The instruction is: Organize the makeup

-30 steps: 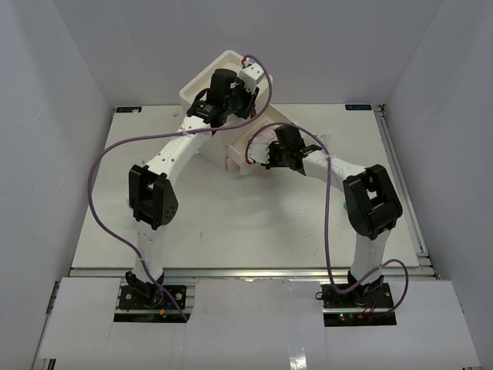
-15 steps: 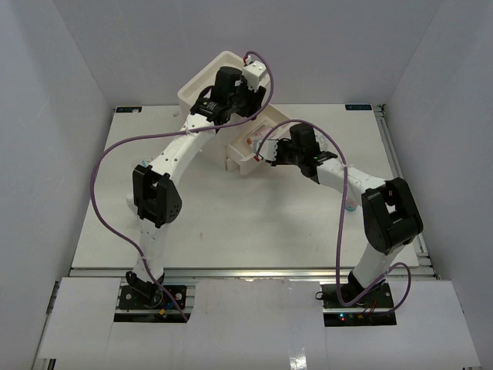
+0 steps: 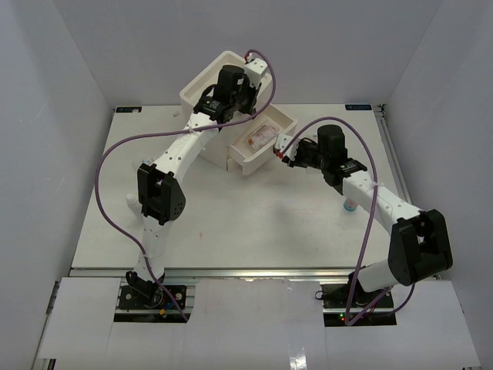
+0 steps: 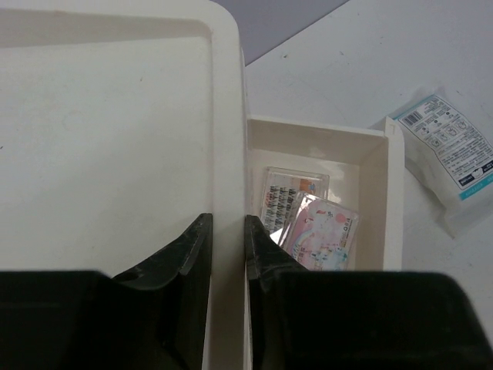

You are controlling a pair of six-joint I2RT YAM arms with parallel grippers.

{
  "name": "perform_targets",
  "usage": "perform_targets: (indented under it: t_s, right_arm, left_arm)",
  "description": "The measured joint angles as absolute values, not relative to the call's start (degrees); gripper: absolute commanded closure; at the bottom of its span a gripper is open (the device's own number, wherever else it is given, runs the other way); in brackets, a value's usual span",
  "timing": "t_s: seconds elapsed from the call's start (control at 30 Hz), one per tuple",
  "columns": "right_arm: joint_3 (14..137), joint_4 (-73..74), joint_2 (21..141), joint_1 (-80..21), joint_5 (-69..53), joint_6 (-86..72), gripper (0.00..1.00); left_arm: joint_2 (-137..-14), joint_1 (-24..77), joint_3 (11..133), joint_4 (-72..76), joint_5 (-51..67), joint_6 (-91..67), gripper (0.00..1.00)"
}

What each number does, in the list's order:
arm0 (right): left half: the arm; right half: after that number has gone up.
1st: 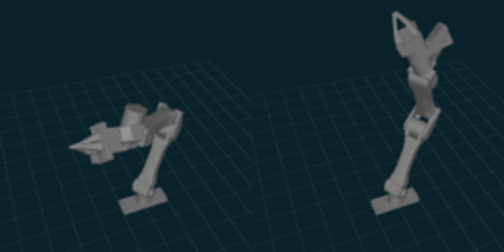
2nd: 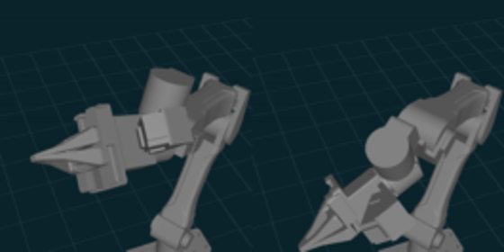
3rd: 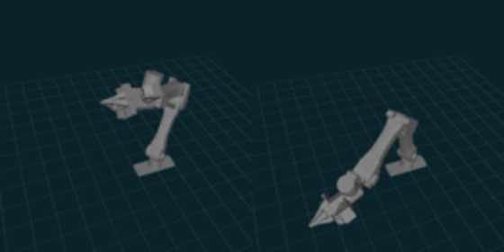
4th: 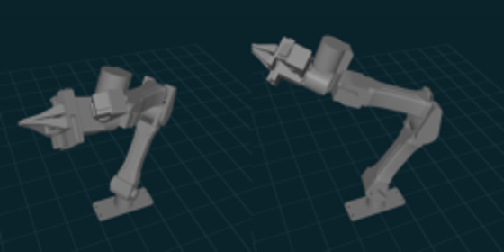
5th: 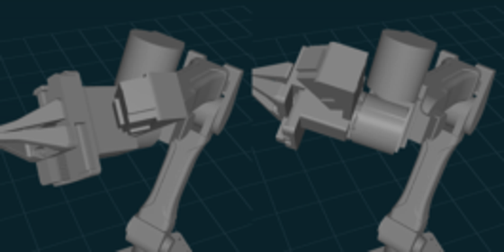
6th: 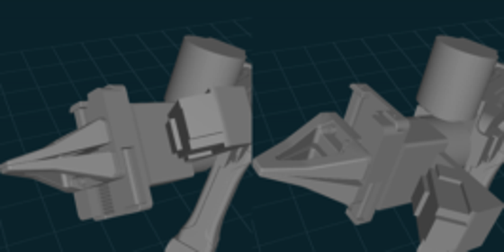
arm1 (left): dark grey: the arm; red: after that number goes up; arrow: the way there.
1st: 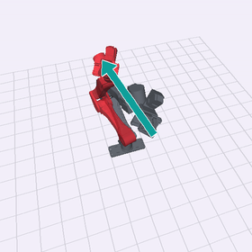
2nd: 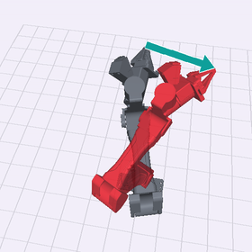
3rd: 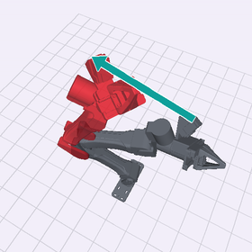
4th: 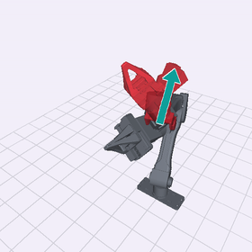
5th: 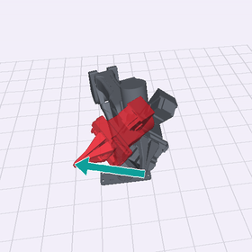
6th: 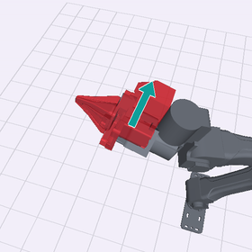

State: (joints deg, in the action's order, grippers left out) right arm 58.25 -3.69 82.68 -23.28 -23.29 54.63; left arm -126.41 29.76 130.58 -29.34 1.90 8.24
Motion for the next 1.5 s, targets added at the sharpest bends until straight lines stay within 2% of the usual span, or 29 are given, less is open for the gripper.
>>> perform_targets:
  t_s: [0.3, 0.6, 0.8, 0.9, 1.27, 1.4, 1.5]
  right_arm:
    - [58.2, -2.6, 82.1, -21.0, -28.0, 46.5, 0.57]
    - [58.3, -2.1, 81.9, -16.2, -29.8, 34.4, 0.49]
    - [58.4, -1.9, 81.7, -14.4, -30.4, 28.8, 0.37]
    - [58.4, -0.1, 80.4, -14.3, -33.4, 33.2, 0.35]
    - [62.7, 14.6, 77.3, -14.4, -43.0, 60.5, 0.4]
    - [66.9, 19.6, 80.6, -15.3, -43.6, 65.9, 0.42]
    - [68.1, 21.9, 83.1, -16.7, -43.1, 68.2, 0.44]
  left_arm:
    - [-125.7, 29.3, 128.7, -27.8, 5.5, 9.6, 0.8]
    - [-124.0, 27.6, 125.0, -25.3, 14.0, 10.2, 0.81]
    - [-123.0, 26.6, 122.9, -24.0, 21.0, 10.9, 0.81]
    - [-122.4, 26.6, 122.0, -23.8, 24.1, 11.5, 0.81]
    - [-121.4, 26.6, 120.4, -24.4, 32.8, 12.2, 0.8]
    - [-121.3, 26.6, 120.4, -24.5, 32.9, 12.1, 0.76]
    - [-121.3, 26.6, 120.6, -24.7, 32.2, 11.6, 0.63]
